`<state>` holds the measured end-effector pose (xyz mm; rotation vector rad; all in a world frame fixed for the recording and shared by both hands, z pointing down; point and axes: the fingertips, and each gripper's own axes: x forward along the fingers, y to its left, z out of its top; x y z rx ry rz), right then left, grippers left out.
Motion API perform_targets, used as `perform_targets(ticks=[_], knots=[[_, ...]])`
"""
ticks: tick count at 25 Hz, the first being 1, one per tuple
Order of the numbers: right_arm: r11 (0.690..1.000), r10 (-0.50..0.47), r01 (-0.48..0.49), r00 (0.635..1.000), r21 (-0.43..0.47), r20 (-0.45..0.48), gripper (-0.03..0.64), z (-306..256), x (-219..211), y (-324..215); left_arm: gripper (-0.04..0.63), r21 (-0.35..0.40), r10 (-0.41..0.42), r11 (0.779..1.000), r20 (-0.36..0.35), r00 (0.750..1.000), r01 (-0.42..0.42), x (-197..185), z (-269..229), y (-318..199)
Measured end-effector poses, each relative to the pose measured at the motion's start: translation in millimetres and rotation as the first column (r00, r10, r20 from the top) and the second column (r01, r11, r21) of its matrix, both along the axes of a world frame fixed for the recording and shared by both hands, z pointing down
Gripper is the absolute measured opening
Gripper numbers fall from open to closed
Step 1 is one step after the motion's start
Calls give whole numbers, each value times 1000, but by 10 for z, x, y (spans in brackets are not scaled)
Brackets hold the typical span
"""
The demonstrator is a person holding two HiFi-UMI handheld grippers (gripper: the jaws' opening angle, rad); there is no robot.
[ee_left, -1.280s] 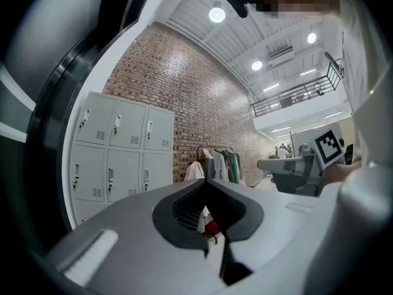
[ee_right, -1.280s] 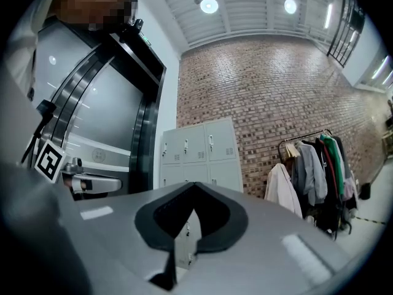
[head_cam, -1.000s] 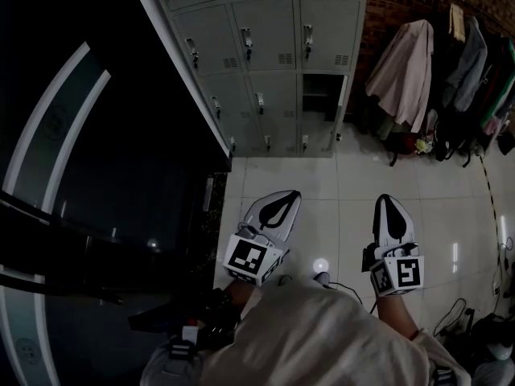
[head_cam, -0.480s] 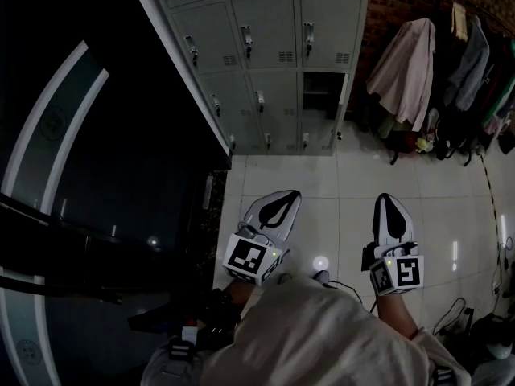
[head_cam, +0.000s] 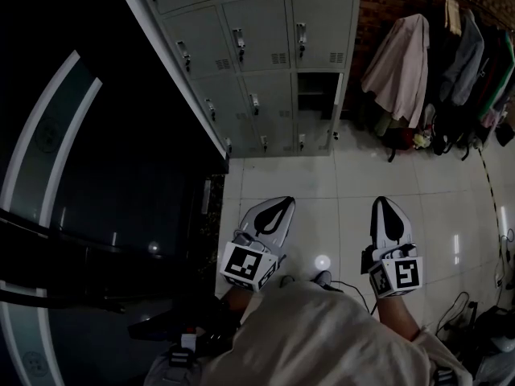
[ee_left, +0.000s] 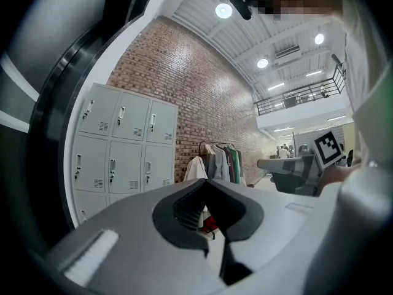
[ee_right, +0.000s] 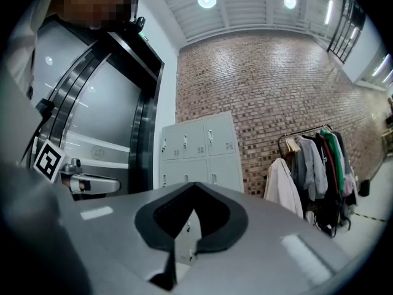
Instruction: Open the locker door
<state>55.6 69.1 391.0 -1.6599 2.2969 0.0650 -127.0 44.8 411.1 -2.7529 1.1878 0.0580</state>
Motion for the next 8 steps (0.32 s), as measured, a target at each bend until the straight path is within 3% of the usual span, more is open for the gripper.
perform_targets(ticks=[8], knots=[[998, -14, 12, 1000, -61, -28, 0, 204, -1, -12, 59, 13, 13, 1000, -1, 1000, -13, -17, -7, 20]])
